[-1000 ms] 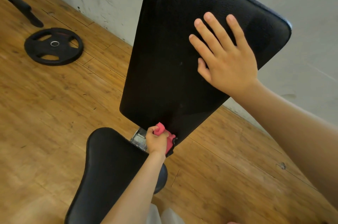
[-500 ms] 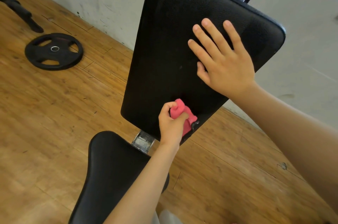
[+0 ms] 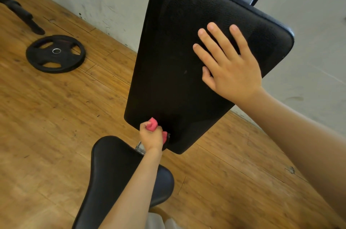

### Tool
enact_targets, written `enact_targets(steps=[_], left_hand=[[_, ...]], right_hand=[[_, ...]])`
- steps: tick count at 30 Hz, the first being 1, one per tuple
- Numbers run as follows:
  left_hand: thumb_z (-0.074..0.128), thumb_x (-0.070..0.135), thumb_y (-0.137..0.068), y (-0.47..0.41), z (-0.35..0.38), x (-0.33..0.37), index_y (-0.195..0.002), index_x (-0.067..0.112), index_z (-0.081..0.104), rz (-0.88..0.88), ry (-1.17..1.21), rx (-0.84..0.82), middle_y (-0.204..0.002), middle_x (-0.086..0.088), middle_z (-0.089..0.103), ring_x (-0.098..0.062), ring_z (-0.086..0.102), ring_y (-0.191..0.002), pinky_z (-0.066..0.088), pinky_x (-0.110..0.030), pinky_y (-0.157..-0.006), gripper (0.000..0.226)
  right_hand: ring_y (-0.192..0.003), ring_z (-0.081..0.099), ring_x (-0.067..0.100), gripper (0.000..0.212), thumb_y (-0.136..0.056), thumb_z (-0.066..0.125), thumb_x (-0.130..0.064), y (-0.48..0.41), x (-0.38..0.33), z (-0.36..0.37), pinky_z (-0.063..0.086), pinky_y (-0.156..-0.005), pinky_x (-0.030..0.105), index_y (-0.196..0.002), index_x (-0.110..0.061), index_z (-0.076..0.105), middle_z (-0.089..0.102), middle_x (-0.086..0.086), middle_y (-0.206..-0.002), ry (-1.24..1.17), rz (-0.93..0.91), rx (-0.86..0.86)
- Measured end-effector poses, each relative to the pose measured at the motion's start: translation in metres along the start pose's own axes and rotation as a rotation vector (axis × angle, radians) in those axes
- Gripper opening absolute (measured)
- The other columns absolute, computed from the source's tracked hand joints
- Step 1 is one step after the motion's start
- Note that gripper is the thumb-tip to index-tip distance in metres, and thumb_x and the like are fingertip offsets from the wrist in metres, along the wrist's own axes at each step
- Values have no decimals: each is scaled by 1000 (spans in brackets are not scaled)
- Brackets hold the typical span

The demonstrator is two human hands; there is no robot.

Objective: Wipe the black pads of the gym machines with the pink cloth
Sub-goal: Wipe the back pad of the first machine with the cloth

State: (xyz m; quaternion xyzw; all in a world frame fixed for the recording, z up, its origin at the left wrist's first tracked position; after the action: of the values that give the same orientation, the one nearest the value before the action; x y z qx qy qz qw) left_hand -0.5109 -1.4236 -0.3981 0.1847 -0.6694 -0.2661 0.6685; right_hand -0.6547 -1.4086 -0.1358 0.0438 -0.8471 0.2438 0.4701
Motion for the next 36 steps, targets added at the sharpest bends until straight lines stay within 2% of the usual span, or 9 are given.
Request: enact_targets(steps=[5,8,12,15,18,22,26,31,36], left_hand=[[60,-7,-87,42,32,41,-102,16,51,167,45,-162,-98,2,52,1,64,-66,48,-10,-54,29],[60,-7,-86,73,57,68,-101,13,51,303,-2,-343,-99,4,51,15,60,-68,46,-6,-56,27],[58,-12,-84,83,65,71,-94,13,51,333,-61,-514,-99,2,52,17,58,-71,45,-6,-56,28],[63,-9,-82,67,41,53,-92,19,53,284,-80,-442,-109,3,53,3,63,-87,50,-12,-61,32],[60,-8,-85,41,5,30,-100,19,52,170,-3,-262,-107,-1,54,-13,66,-78,54,-19,-60,32],[55,-8,-89,14,-14,18,-107,10,50,122,-22,-114,-99,-10,57,-13,61,-73,49,-10,-53,26],[60,-7,-86,26,14,29,-109,11,53,171,-55,-126,-93,9,51,-2,54,-71,44,-4,-50,30],[63,-9,-82,42,29,43,-102,13,56,328,-122,-217,-101,8,53,19,56,-78,45,-3,-60,30],[66,-5,-80,37,29,52,-98,17,58,334,-95,-312,-105,3,58,-10,59,-96,49,-12,-65,29]], right_hand=[[-143,28,31,50,-98,35,-30,0,-1,0,14,-115,49,-144,-12,38,32,12,-154,0,-7,-10],[-143,27,31,50,-98,36,-30,0,0,0,13,-116,49,-144,-12,38,31,13,-154,-22,2,-15],[-144,26,31,50,-98,36,-30,0,0,-1,13,-116,49,-144,-12,38,31,13,-154,-22,3,-20],[-144,26,31,50,-98,37,-30,0,1,-1,13,-116,49,-144,-12,38,31,13,-154,-22,12,-19],[-144,26,31,50,-98,37,-31,0,0,-1,12,-116,49,-144,-12,39,31,13,-154,-14,10,-25],[-144,27,30,50,-98,37,-32,0,0,-1,12,-116,48,-144,-13,39,32,12,-154,2,9,-28],[-144,26,30,51,-97,37,-32,0,0,0,12,-116,48,-145,-13,38,31,12,-155,9,3,-38],[-143,28,30,51,-97,37,-31,-1,0,1,13,-116,48,-145,-13,38,32,13,-154,-3,2,-35],[-144,27,30,51,-97,35,-30,0,-1,0,13,-116,48,-145,-13,37,32,13,-154,-7,-2,-41]])
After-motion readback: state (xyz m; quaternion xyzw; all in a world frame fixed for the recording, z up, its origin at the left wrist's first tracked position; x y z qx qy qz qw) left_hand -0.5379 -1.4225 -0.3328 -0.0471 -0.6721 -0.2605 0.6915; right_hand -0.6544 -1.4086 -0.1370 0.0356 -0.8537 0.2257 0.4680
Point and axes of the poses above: each hand's wrist, its own y-axis away from the middle knuckle, its own z-axis out of the palm, x = y × z, the point moved 7 cm from there along -y, towards the middle knuckle
